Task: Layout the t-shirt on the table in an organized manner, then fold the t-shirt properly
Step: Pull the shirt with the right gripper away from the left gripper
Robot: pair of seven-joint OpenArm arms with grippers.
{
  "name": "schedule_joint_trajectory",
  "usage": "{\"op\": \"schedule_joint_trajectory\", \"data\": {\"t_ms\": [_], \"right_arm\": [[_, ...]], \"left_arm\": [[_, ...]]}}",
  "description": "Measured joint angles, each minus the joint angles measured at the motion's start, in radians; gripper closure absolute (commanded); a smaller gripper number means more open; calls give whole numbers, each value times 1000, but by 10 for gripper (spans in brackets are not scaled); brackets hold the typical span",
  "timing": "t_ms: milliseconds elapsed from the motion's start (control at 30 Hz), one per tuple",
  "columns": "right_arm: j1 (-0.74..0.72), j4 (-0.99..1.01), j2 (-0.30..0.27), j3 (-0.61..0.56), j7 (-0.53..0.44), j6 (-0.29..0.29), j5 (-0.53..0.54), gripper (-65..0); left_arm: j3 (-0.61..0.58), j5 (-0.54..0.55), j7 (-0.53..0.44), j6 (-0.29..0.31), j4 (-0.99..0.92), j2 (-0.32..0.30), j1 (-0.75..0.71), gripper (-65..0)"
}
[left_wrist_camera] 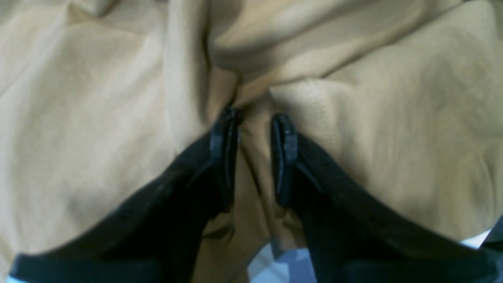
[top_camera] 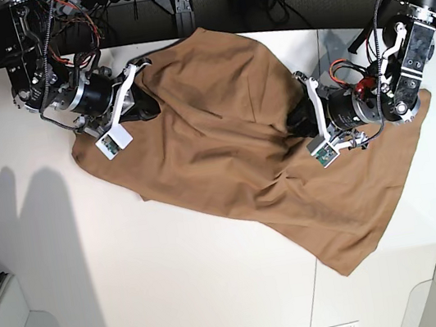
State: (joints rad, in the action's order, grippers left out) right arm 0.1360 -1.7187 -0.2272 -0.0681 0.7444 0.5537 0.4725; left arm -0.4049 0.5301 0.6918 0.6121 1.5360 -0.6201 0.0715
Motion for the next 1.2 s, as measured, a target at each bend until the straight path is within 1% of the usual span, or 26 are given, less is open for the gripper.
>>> {"op": "schedule_joint_trajectory", "data": {"t_ms": [100, 200, 267, 367, 433, 533, 567, 600, 633, 733, 800, 867, 933, 1100, 1200], "right_arm": [[-29, -64, 3, 35, -11, 0, -18, 0], [-71, -94, 6, 113, -16, -3, -14, 0], [-107, -89, 5, 180, -10, -11, -23, 0], [-168, -69, 3, 261, -16, -13, -42, 0], [-203, -23, 3, 294, -19, -38, -53, 0], [-255, 90, 3, 316, -15, -59, -59, -160], [-274, 134, 3, 317, -18, -59, -61, -199], [-291, 175, 3, 317, -26, -59, -60, -222], [-306, 217, 3, 317, -38, -55, -58, -228], [-332, 335, 6, 317, -49, -39, -52, -227], [-335, 387, 5, 311, -42, -15, -36, -227], [-332, 402, 3, 290, -22, 0, 4, -227], [-334, 402, 4, 261, 13, 1, 40, -227], [-333, 402, 3, 150, 80, 4, 148, -227], [-333, 402, 13, 75, 87, 11, 164, -227]], "left_arm": [[0, -6, 27, 24, 67, -25, -9, -174], [0, -1, 28, 21, 155, -28, -7, -174], [0, 7, 18, 6, 206, -27, -5, -174], [-1, 5, 19, 3, 231, -26, -6, -174], [-1, 24, 19, 2, 231, -26, -7, -174], [0, 39, 18, 2, 231, -6, -6, -174], [0, 42, 17, 1, 231, 13, -6, -174], [0, 45, 14, 2, 231, 38, -7, -174], [0, 46, 14, 2, 230, 63, -8, -174], [0, 46, 11, 5, 199, 125, -7, -174], [0, 12, 14, 3, 168, 158, -7, -174], [0, -3, 15, 2, 142, 195, -7, -174], [0, -17, 13, 2, 112, 233, -7, -174], [0, -24, 11, 2, 14, 287, -7, -174], [1, -32, -13, 3, -26, 296, -6, -174]]}}
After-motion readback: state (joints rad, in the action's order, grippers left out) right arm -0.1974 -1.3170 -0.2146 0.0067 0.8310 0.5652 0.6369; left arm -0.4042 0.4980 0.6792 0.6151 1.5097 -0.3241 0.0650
